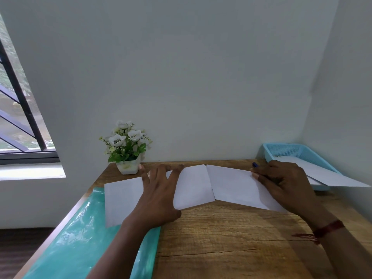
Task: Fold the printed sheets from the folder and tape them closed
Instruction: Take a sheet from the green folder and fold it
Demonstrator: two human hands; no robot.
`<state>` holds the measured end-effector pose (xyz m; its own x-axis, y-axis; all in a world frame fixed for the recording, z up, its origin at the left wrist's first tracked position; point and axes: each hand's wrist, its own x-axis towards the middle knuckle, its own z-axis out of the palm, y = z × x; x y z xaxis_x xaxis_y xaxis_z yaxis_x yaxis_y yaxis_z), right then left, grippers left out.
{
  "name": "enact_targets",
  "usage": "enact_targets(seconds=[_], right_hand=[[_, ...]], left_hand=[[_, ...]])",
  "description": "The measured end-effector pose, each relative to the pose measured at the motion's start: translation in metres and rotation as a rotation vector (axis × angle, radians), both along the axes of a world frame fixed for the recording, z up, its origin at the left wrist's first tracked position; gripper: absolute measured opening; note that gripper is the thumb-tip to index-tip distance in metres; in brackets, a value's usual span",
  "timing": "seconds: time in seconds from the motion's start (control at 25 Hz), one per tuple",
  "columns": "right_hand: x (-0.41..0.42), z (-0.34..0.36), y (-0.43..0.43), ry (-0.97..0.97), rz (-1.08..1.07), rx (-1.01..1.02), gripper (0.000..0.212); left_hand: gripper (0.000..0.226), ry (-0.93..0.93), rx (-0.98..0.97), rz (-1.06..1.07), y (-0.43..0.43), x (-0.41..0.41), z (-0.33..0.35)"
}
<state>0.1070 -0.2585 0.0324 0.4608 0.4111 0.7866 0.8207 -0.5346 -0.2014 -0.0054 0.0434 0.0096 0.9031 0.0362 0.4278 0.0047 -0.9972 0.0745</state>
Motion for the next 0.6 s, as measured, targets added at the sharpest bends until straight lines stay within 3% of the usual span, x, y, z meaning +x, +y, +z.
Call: enact_targets(seconds=[0.6], right_hand=[[0.0014,0.0041,-0.0043,-0.080,0.088,0.049,0.026]], left_hand=[[0.120,0.052,-0.023,0.033,-0.0004,0.0003,-0.0011]])
